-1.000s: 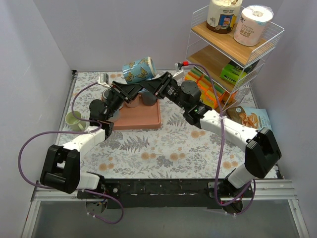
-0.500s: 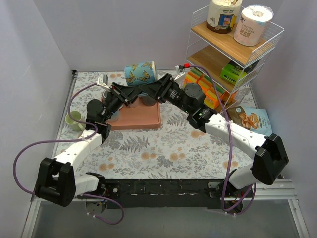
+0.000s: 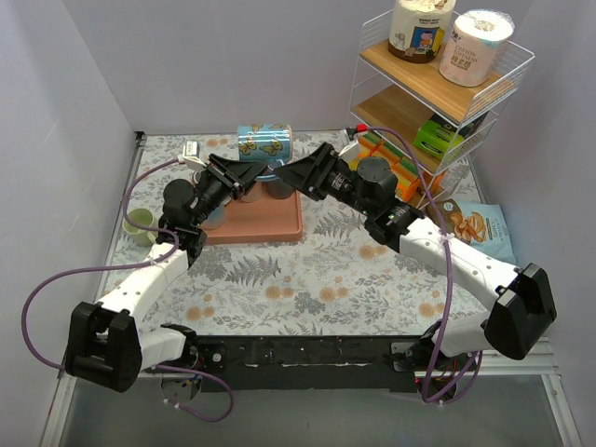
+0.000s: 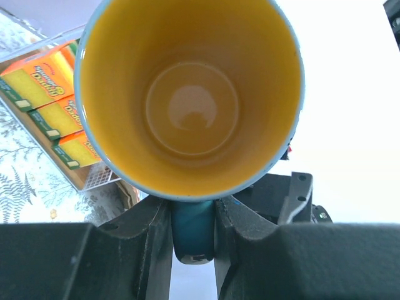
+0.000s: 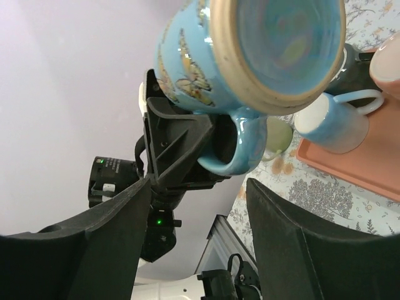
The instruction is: Turn the mug right side up
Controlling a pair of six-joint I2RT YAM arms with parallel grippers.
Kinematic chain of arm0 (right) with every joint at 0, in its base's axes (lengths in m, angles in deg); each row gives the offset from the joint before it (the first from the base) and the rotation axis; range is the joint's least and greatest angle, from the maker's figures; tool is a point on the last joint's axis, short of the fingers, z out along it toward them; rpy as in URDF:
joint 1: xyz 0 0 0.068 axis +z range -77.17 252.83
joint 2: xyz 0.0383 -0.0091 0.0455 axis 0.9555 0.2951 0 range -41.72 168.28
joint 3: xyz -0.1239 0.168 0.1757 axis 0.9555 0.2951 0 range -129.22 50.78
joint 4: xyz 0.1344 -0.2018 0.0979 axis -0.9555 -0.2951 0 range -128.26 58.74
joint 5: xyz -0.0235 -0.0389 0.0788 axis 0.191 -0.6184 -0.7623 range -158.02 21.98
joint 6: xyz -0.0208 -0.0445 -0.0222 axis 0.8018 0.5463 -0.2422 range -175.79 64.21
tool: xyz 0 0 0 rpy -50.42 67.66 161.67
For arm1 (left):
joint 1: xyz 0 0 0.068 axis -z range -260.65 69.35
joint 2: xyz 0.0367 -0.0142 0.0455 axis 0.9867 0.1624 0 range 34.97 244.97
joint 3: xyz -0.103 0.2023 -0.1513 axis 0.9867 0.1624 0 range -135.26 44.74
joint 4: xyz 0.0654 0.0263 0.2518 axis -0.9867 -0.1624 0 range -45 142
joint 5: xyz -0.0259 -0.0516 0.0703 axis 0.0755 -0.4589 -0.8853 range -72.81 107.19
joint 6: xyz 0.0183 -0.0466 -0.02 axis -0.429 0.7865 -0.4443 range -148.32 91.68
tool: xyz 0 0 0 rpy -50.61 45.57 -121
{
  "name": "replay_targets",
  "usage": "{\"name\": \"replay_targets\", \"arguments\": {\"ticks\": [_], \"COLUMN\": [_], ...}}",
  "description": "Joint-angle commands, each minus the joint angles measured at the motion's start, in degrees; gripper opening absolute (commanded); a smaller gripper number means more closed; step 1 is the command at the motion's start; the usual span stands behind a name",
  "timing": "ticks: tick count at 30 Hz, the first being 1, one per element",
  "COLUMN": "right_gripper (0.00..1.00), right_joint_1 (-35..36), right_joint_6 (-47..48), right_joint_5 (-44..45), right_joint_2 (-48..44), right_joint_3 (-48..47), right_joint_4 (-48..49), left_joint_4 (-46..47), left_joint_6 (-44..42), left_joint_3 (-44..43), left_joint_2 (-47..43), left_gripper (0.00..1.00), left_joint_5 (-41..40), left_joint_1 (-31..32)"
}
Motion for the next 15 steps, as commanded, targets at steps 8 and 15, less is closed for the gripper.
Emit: {"name": "replay_targets", "arguments": {"ticks": [8, 15], "right_gripper": [0.7, 0.69], "right_joint_1": [-4.4, -7.9], "right_joint_6": [1.9, 7.0], "right_joint_5": [-4.8, -6.3], "right_joint_2": [-3.3, -3.9], "right_joint_3": [0.5, -1.3], "right_joint_4": [-5.5, -13.0], "left_joint_4": [-15.2, -36.4], "left_joint_6": [-5.0, -16.2], "left_joint_3": [-9.7, -17.9], "left_joint_2": [-4.9, -7.4], "left_gripper": [0.0, 0.0], "left_joint_5": [-4.2, -10.5], "left_joint_1": [-0.9, -1.0]}}
